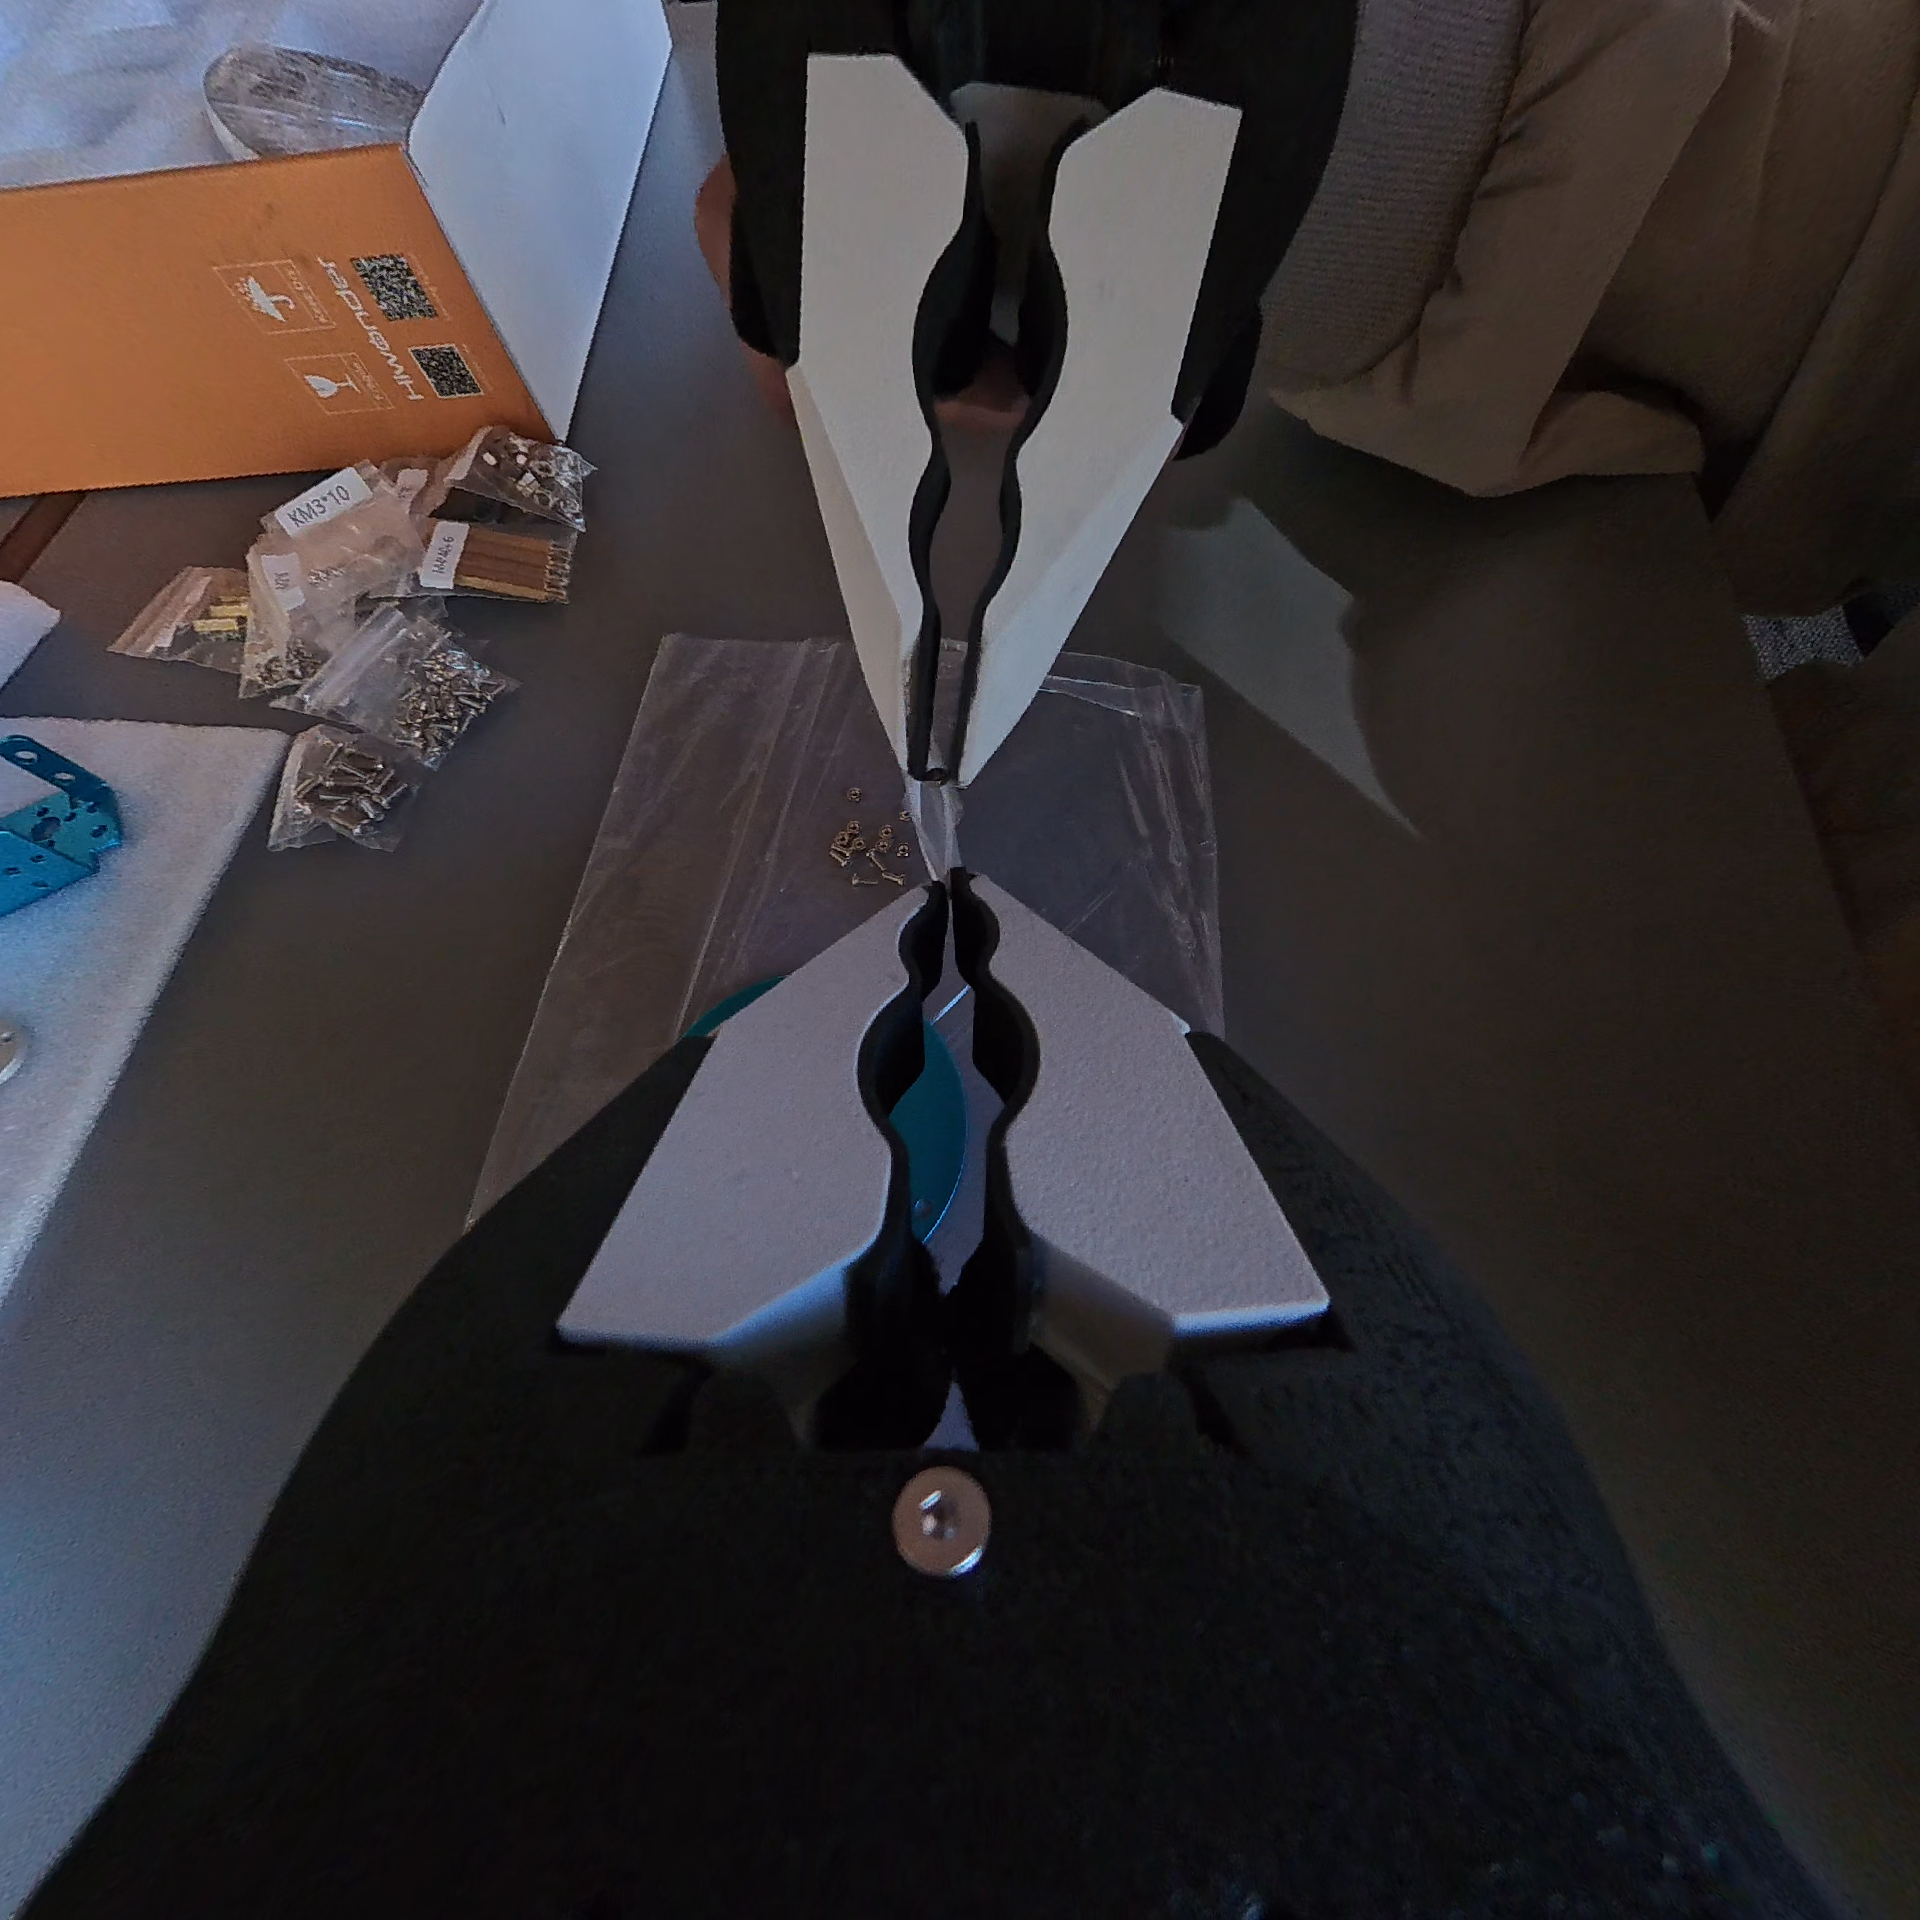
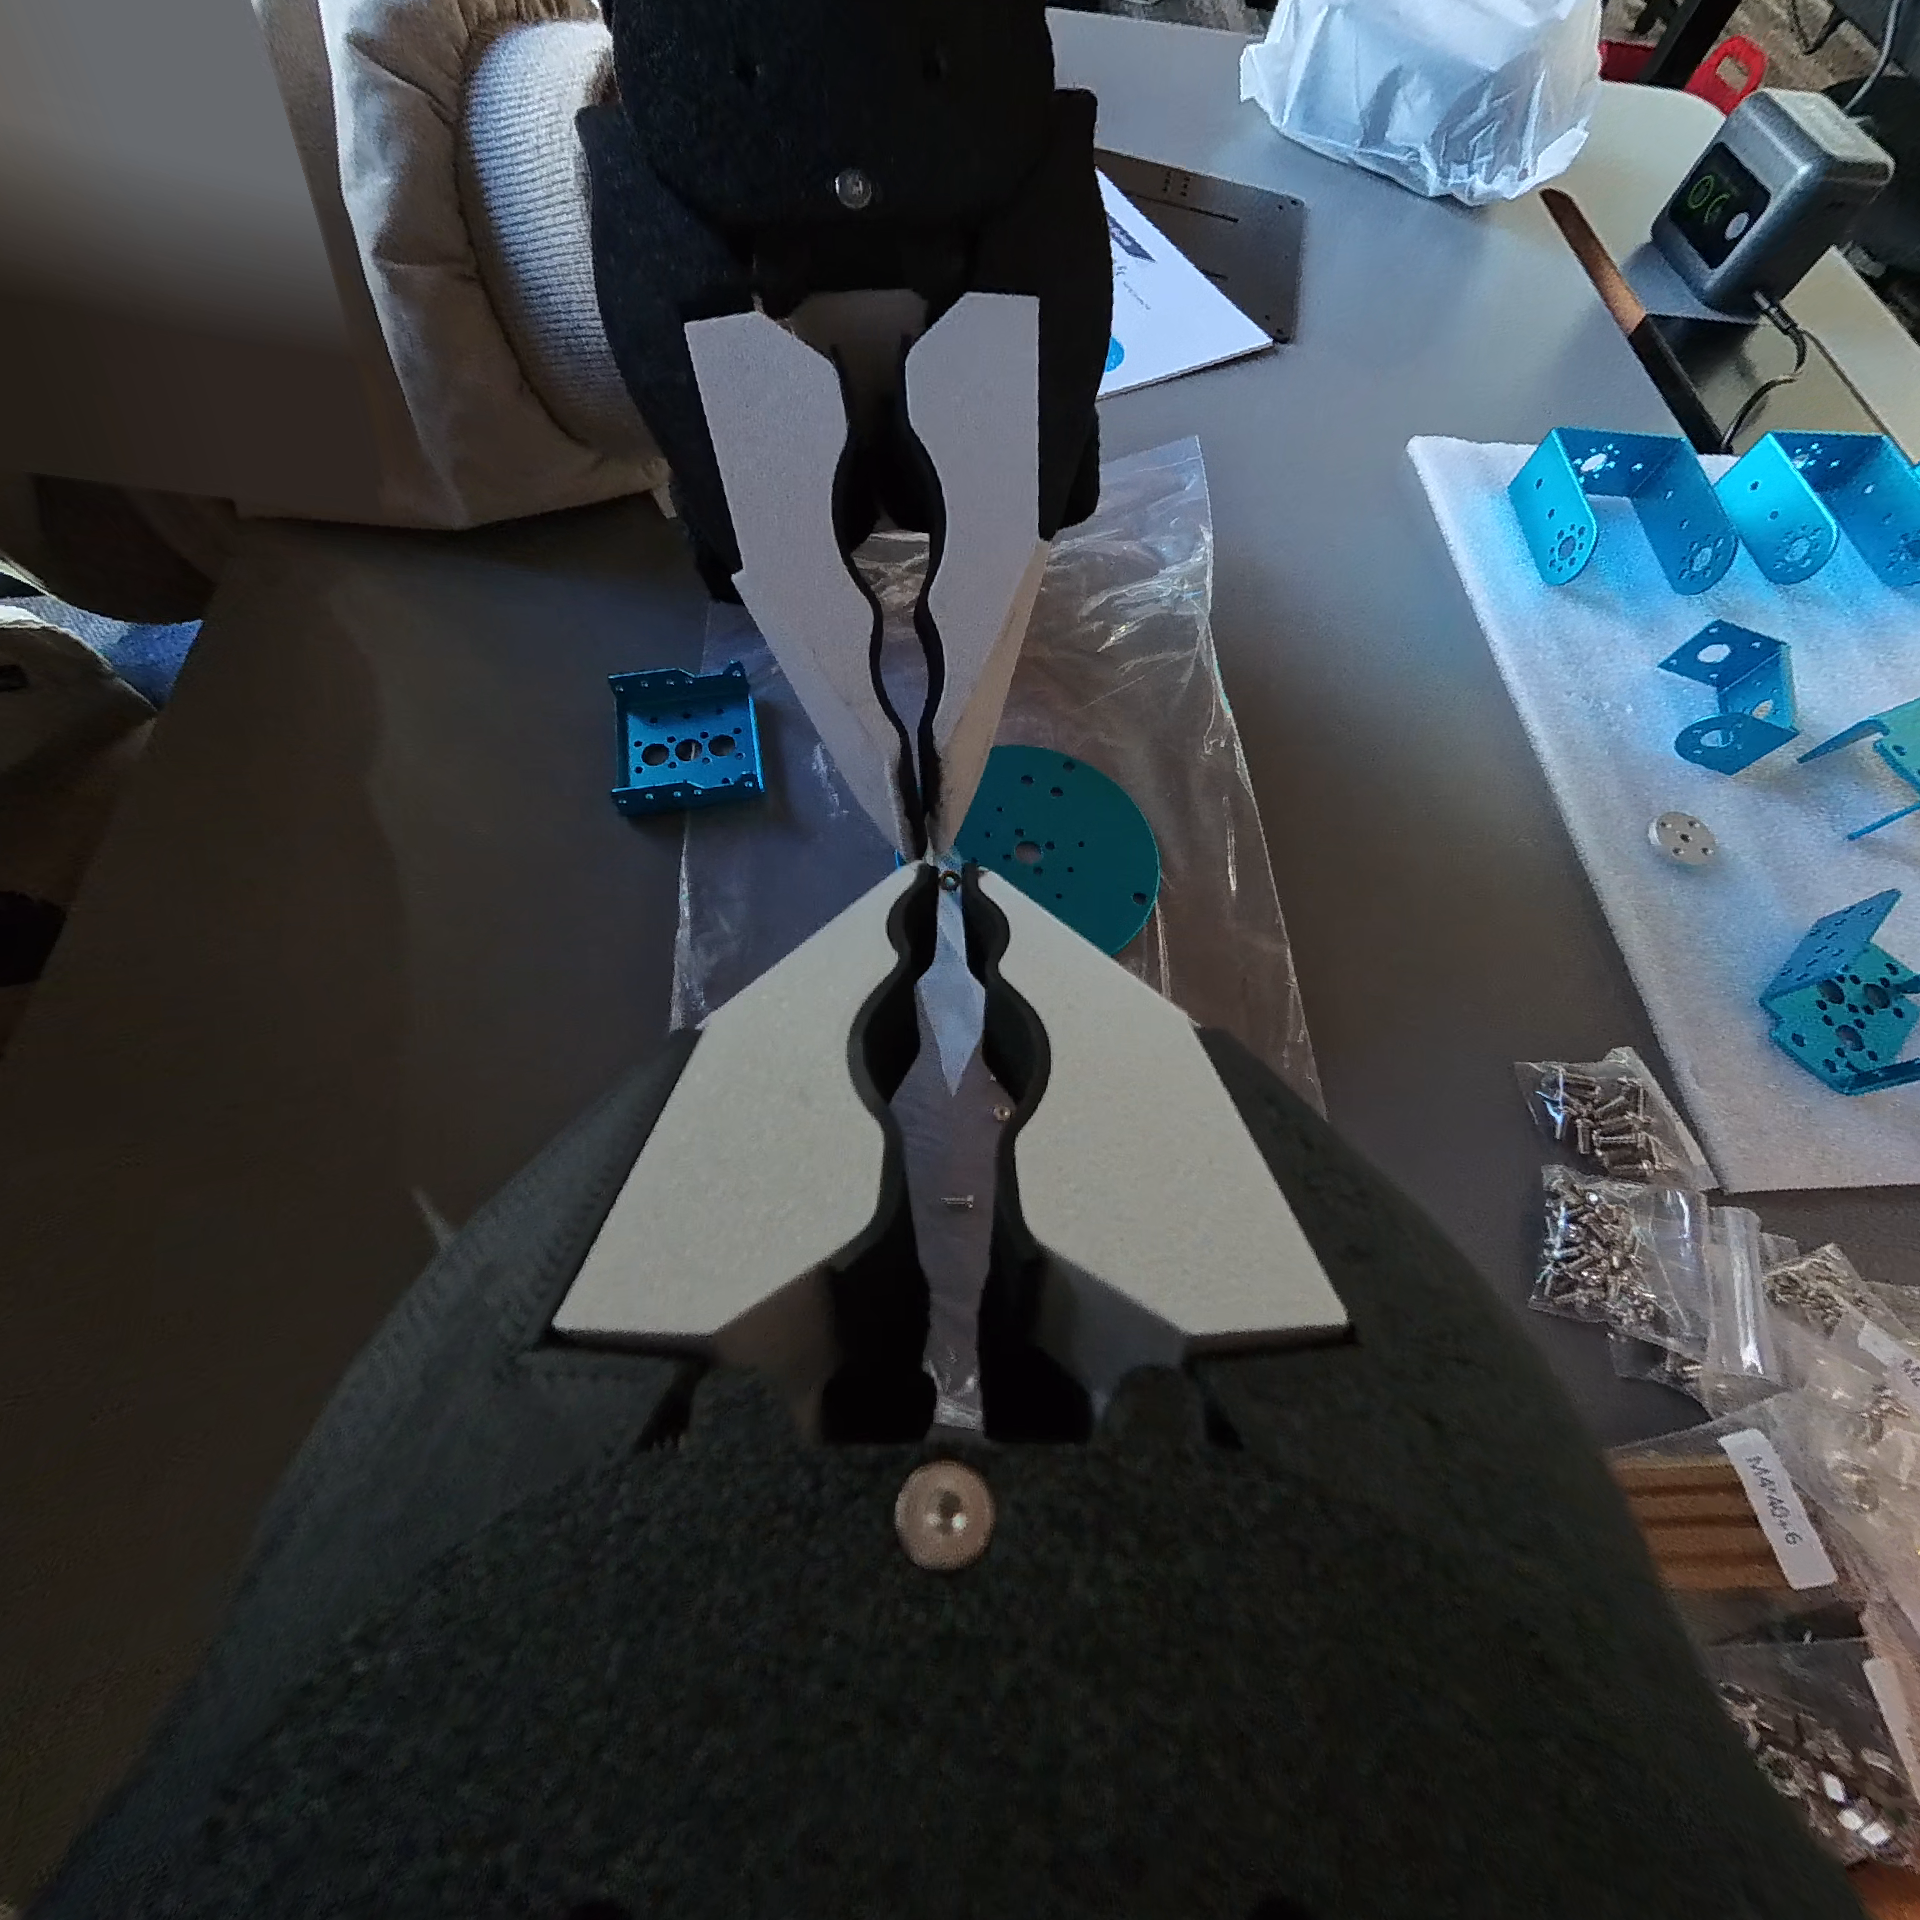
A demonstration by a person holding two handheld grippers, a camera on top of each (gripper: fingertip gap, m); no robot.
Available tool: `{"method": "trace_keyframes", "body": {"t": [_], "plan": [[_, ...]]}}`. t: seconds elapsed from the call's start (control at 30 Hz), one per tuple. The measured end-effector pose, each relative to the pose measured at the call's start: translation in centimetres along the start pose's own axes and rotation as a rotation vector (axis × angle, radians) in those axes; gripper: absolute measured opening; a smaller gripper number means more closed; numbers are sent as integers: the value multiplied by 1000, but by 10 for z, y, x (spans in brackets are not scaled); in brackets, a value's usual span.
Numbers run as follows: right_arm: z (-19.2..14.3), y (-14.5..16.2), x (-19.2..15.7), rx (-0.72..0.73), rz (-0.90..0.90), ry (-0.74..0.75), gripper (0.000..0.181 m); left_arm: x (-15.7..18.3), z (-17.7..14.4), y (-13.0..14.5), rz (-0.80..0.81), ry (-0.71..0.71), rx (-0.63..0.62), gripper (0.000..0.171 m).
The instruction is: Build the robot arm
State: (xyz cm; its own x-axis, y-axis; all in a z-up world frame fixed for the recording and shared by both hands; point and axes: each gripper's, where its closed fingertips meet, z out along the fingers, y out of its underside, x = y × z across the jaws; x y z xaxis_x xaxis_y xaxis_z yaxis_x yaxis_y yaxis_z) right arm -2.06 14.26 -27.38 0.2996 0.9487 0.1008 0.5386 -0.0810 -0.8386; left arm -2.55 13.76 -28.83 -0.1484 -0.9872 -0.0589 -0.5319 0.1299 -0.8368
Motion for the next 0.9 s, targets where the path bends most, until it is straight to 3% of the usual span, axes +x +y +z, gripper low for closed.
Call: {"method": "trace_keyframes", "body": {"t": [0.57,0.7,0.9], "plan": [[0,2,2,-3,4,7,5,0,0,1,-3,4,0,0],[-17,4,17,5,16,67,5,-4,-4,3,0,-13,-9,0],[-10,77,35,-279,83,92,12,-14,-15,1,-18,-41,9,0]]}}
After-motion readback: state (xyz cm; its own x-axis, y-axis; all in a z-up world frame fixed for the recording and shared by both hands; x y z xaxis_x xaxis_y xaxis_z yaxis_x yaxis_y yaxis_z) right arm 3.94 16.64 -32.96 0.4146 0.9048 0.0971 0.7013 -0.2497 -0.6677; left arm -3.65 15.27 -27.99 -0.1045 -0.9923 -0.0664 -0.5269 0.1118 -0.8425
